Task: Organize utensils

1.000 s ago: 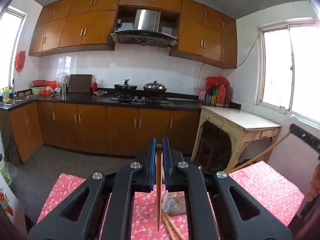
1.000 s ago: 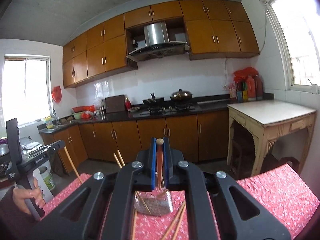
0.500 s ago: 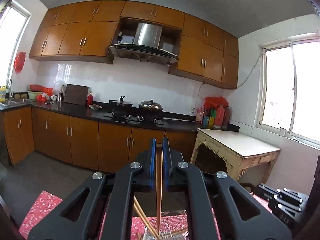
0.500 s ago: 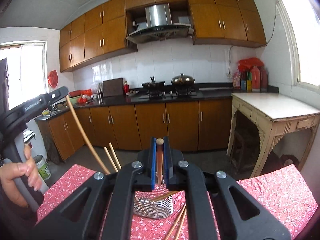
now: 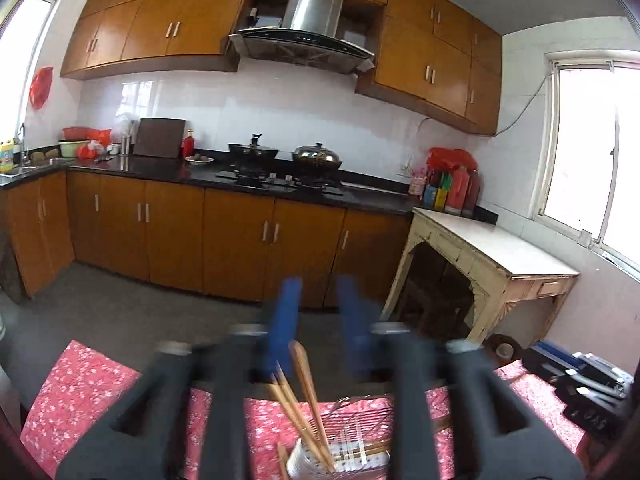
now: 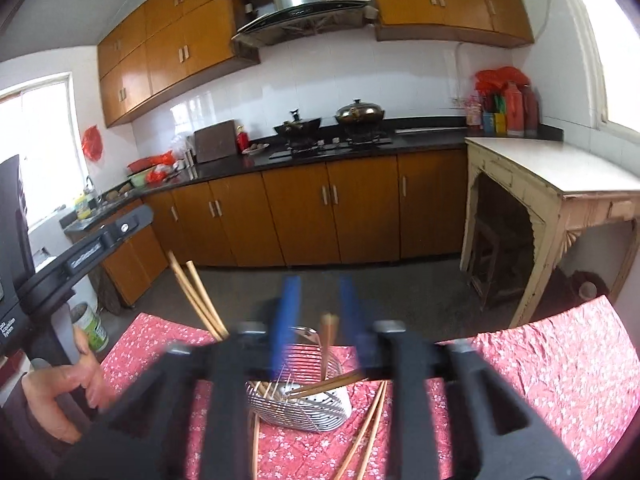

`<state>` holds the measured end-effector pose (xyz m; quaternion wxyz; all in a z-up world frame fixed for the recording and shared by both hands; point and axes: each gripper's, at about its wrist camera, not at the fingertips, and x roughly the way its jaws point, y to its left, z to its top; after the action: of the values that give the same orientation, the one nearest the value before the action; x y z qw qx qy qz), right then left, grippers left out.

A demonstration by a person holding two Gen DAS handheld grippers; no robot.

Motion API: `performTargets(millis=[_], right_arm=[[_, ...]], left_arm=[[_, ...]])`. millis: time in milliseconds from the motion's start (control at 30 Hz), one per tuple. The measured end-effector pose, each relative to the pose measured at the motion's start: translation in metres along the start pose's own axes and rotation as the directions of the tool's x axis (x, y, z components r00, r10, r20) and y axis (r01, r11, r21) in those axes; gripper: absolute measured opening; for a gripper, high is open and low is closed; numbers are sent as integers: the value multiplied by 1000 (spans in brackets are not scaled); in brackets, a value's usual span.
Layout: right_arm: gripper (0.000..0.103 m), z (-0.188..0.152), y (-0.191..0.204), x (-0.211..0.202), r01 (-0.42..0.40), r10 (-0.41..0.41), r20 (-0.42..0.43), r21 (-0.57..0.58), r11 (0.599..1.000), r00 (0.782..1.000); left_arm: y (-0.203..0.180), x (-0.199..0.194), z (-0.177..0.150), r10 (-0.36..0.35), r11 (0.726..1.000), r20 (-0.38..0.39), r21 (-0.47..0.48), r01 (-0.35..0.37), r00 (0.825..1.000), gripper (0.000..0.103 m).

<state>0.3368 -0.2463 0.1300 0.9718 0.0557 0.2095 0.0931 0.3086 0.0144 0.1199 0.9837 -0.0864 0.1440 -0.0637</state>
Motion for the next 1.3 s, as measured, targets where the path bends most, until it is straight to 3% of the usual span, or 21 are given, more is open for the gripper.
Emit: performTargets(millis=[33, 67, 167, 300, 400, 567, 633, 800, 967, 1067, 1300], right_arm=[[50, -2, -3, -4, 15, -15, 10, -2, 1000, 1000], [51, -6, -8, -9, 30, -30, 20, 2, 1000, 999], [55, -16, -25, -26, 74, -76, 44, 29, 997, 996], [57, -37, -56, -47, 157, -161, 53, 69, 985, 986], [59, -57, -77, -49, 210, -211, 4, 88, 974, 978], [59, -122, -101, -24, 300, -285, -158, 81, 950, 946], [57, -152, -102, -11, 289, -263, -234, 83, 954, 936], [36, -213, -80, 21, 185, -137, -388, 87, 979, 912], [30, -238, -41, 37, 106, -82, -444, 29, 994, 892], [30, -244, -26, 40, 90, -83, -450, -5, 996, 889], [28, -261, -13, 50, 121, -148, -469, -86, 989, 871]], left_arm=[[5, -8, -1, 17, 1000, 23, 2, -17, 1000, 78], [9, -14, -3, 24, 1000, 39, 7, -24, 999, 83], [18, -30, -7, 43, 998, 34, 44, -45, 998, 85], [39, -56, -31, 65, 996, 8, 66, -66, 998, 99], [54, -60, -50, 80, 995, -50, 69, -76, 996, 101], [75, -53, -105, 136, 989, -198, 90, -120, 971, 101], [76, -47, -133, 148, 986, -271, 111, -122, 951, 101], [61, -39, -191, 147, 982, -384, 169, -87, 911, 101], [31, -43, -213, 141, 969, -397, 241, -46, 907, 101], [23, -43, -216, 112, 974, -417, 227, -16, 902, 101], [15, -36, -233, 92, 982, -477, 187, -1, 874, 101]])
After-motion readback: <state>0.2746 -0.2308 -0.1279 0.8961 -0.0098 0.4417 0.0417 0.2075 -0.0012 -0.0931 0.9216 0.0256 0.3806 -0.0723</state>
